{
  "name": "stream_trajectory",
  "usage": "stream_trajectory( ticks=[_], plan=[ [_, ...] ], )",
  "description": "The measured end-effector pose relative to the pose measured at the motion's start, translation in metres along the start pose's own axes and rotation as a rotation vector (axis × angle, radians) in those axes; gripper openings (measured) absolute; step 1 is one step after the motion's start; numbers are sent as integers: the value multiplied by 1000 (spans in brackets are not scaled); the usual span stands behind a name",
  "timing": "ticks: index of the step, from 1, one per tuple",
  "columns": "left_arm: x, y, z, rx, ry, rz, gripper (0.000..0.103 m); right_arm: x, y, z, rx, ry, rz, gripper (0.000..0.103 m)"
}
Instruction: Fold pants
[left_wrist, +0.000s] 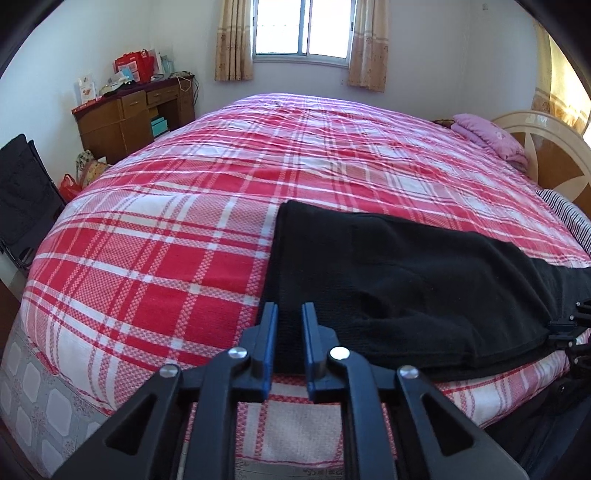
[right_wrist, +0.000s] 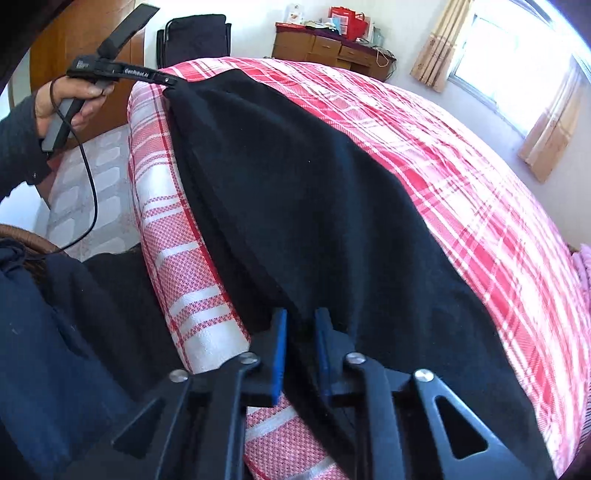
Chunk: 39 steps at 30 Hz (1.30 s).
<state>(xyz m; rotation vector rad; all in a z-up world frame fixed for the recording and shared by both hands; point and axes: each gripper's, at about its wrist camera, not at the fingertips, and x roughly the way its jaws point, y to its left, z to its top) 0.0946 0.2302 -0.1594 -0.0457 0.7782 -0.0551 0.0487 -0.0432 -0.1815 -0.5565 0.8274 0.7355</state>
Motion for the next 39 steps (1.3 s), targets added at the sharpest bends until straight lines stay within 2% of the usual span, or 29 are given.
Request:
stream_trajectory(
  ticks=[6,12,16,18,23,27,34,37,39],
  plan=[
    [-1,0,2,2,3,12,6,-3,5,-1,-13,0,8,5],
    [-1,7,6,-32,-5,-18,5,-10,0,1,14,-13,31,4],
    [4,3,5,-4,-3,9,8,-6,0,0,21,-3,37,4],
    [5,0,4,4,-6,9,12,-2,0,0,18,4,28,5],
    [10,0,6,-12,0,5,13,2,0,1,20,11,27,5],
    [6,0,8,0,1,18,4,0,-1,2,42,12,41,4],
    [-7,14,20,-32,-40,4,4,-17,4,6,24,-8,60,4],
    [3,13,18,-8,-17,23,4,-12,6,6,18,6,53,4],
    [13,14,13,-4,3,32,4,2,4,3,28,48,63,4]
  ],
)
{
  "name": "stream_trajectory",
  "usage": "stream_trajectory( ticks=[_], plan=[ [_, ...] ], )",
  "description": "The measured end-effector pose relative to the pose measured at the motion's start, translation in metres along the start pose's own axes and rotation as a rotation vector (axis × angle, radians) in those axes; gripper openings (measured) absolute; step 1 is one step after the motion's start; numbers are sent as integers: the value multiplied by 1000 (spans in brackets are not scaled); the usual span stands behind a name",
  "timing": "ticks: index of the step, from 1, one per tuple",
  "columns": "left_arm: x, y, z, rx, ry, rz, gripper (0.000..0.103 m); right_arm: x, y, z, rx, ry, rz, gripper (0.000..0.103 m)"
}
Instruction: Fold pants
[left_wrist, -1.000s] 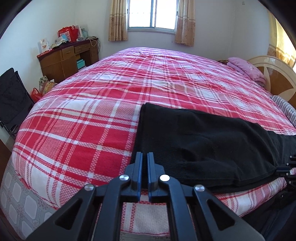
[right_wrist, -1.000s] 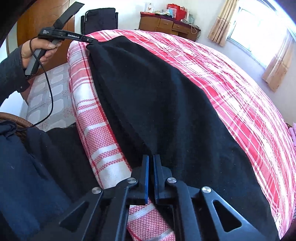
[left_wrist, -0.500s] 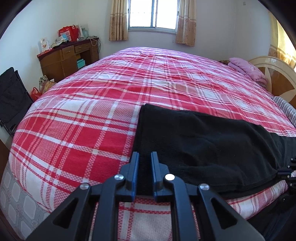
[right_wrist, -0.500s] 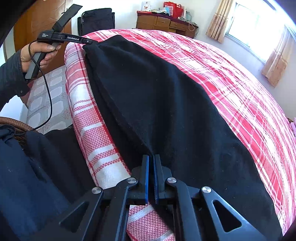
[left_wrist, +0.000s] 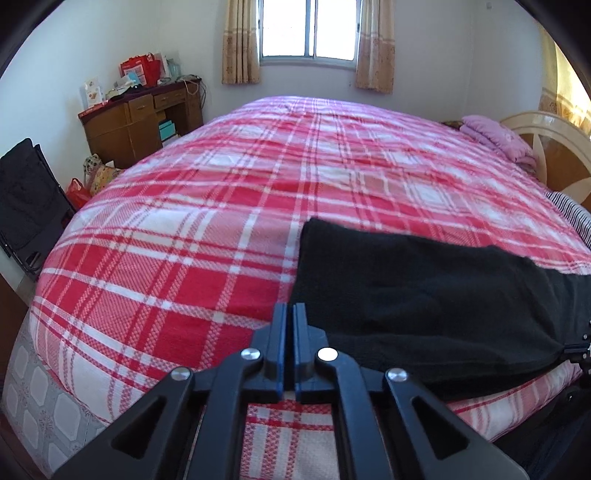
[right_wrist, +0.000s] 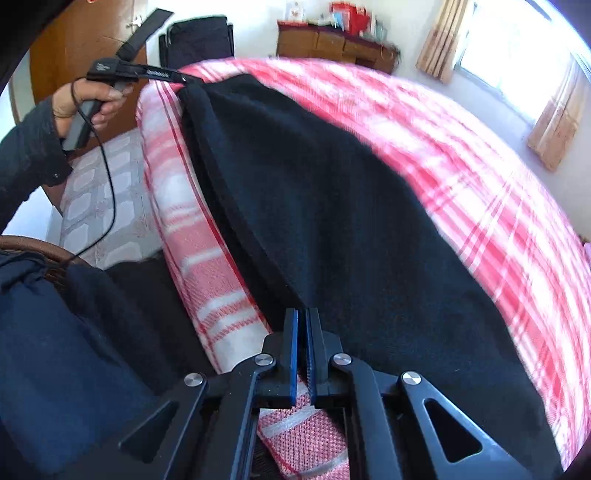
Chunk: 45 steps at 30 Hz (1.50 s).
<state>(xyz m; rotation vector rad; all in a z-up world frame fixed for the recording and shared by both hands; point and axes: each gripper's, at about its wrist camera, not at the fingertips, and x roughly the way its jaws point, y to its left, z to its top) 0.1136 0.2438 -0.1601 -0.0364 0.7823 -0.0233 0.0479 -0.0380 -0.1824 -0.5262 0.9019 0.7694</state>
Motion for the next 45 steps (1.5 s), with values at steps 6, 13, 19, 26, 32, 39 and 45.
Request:
stream_trajectory(
  ticks=[6,13,19,26,32,39,45],
  plan=[
    [-24,-3,4,36,-43,56,13,-10,-15,-4,63,-33,21,29],
    [-52,-64,24,169,-113,-25,14,-67,-69,-50,263,-87,-131,45],
    [-41,-181,17,400,-63,-264,14,-137,-145,-126,601,-126,-357,45],
    [-37,-326,-5,657,2,-523,14,-218,-196,-219,943,-191,-557,45],
    [-42,-419,-43,841,58,-681,14,-252,-211,-263,1093,-225,-617,45],
    [-41,-449,-66,910,105,-745,14,-257,-225,-298,1210,-250,-571,45],
    [-34,-445,-56,856,114,-750,14,-253,-225,-304,1249,-302,-478,45]
  ],
)
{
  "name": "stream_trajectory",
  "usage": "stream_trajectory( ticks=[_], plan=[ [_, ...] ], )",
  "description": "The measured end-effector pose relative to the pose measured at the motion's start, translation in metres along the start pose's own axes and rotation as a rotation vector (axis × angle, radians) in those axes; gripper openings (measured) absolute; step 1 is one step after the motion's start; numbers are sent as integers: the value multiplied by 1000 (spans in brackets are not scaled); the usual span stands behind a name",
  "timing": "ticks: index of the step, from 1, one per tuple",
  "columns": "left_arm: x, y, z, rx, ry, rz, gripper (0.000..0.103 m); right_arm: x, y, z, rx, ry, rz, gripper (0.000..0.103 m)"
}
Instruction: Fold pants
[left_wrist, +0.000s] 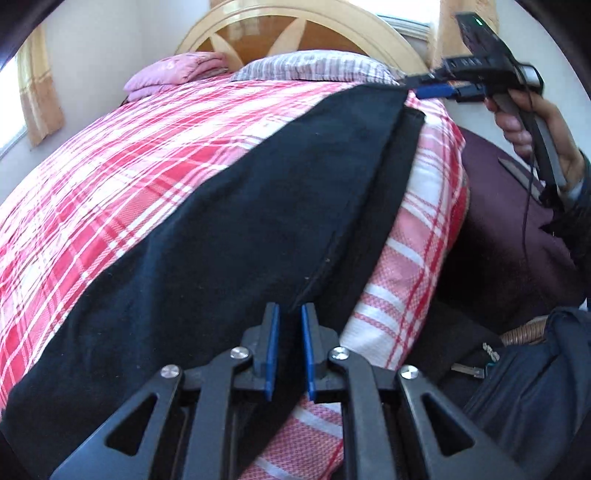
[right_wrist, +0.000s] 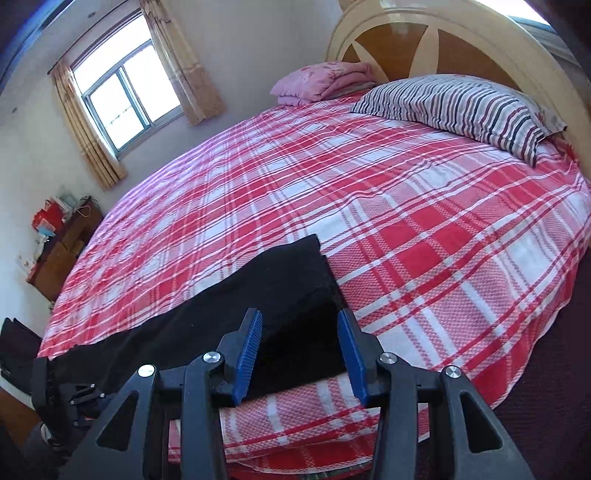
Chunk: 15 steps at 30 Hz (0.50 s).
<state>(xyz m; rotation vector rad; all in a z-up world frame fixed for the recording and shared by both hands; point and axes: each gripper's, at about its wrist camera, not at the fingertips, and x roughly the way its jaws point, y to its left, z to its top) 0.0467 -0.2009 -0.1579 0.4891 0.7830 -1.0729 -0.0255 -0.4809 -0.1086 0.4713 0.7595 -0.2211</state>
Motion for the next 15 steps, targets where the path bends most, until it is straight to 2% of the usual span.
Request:
stream_trajectory(
  ticks=[5,8,11,12,13,15],
  plan=[
    [8,-5,1,29,11,24,14,12,0,-1,20,29,24,45],
    [9,-14,0,73,2,57,14,25,-14,-2,83,53,39,45],
    [10,-15,0,84,3,67,14,29,-21,0,115,37,73,45],
    [10,-14,1,79,2,66,10,30,-22,1,116,31,79,42],
    [10,-12,2,67,-2,69,8,31,-23,3,113,27,79,27],
    [8,-3,5,18,-7,51,5,33,-23,7,105,12,93,8]
  ],
)
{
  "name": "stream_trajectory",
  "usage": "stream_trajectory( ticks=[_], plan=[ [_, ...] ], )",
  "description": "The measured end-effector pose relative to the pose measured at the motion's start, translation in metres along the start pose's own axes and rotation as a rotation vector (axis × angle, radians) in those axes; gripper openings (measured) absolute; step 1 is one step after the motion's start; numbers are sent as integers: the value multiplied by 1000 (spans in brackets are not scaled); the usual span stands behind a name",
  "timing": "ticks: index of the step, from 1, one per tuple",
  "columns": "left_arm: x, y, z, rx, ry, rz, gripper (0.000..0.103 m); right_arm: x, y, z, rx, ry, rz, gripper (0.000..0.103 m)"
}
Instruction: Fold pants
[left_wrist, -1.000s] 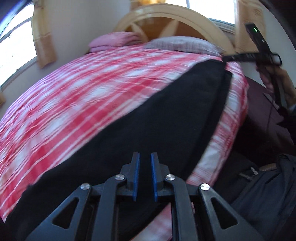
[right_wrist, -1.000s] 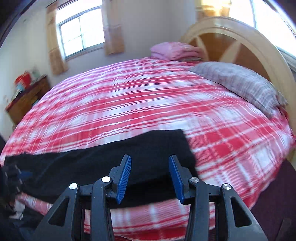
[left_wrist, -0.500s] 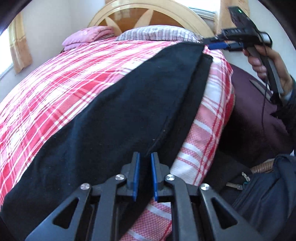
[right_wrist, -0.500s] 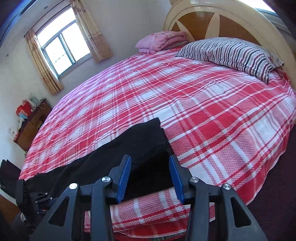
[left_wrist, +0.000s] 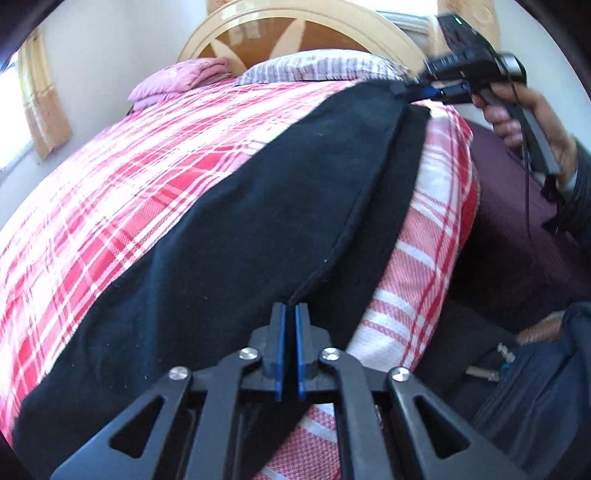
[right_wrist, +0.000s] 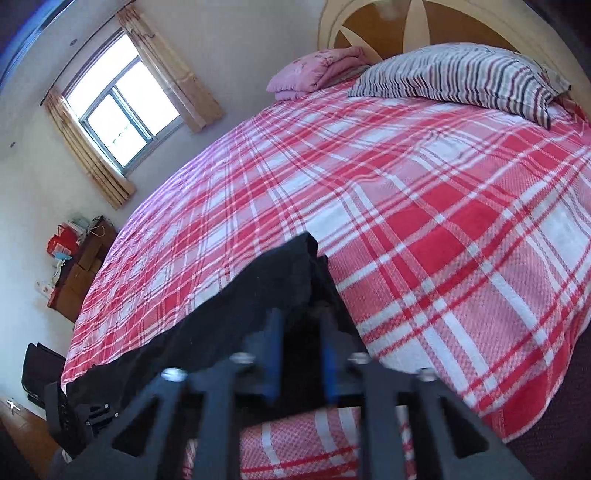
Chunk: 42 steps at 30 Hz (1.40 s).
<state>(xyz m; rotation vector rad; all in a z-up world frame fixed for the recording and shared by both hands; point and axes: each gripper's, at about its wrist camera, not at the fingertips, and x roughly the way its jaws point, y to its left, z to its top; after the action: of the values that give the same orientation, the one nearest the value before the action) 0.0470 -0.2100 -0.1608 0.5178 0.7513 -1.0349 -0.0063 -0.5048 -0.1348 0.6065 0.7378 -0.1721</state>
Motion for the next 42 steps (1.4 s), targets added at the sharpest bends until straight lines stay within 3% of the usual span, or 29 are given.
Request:
stream_trajectory(
  ticks=[7,9,15,17,18,19,21,22,25,27,29,30,31,33,36,38,40,42],
  plan=[
    [-34,20,1,-65,-83,-49,4,-28,32,11,-129,-128,100,6],
    [-38,21,-2,-62,-74,-91,4,-39,36,7,-157,-141,101,6],
    [-15,8,-18,-30,6,-129,4,-21,2,-24,-154,-4,-53,7],
    [-9,8,-17,-31,19,-135,4,-19,-7,-29,-138,12,-50,9],
    [-9,8,-16,-28,21,-140,4,-21,-9,-28,-134,3,-51,16],
    [-10,7,-15,-23,20,-141,4,-26,-8,-26,-139,-17,-80,34],
    [-13,6,-15,-13,15,-145,4,-38,-5,-20,-151,-83,-148,57],
    [-13,6,-16,-12,14,-153,4,-44,-5,-15,-141,-117,-143,58],
    [-14,2,-19,-6,20,-176,4,-45,-2,2,-118,-118,-82,58],
    [-15,0,-22,6,22,-170,4,-29,4,13,-112,-65,-24,58],
    [-16,-1,-22,11,23,-187,4,-10,8,20,-101,-9,-13,51],
    [-16,-1,-22,14,24,-184,4,3,10,23,-111,24,-23,33],
    [-15,-1,-22,15,26,-180,4,16,13,23,-137,49,-60,23],
    [-15,1,-23,2,31,-183,4,39,16,22,-208,76,-225,23],
    [-19,7,-23,-14,16,-165,6,40,5,23,-157,72,-217,23],
    [-28,12,-25,-28,-2,-146,9,30,8,23,-149,42,-254,23],
    [-40,21,-28,-43,-22,-95,15,19,16,23,-172,10,-278,23],
    [-53,33,-33,-62,-42,-37,28,8,30,23,-205,-18,-265,24]
  ],
)
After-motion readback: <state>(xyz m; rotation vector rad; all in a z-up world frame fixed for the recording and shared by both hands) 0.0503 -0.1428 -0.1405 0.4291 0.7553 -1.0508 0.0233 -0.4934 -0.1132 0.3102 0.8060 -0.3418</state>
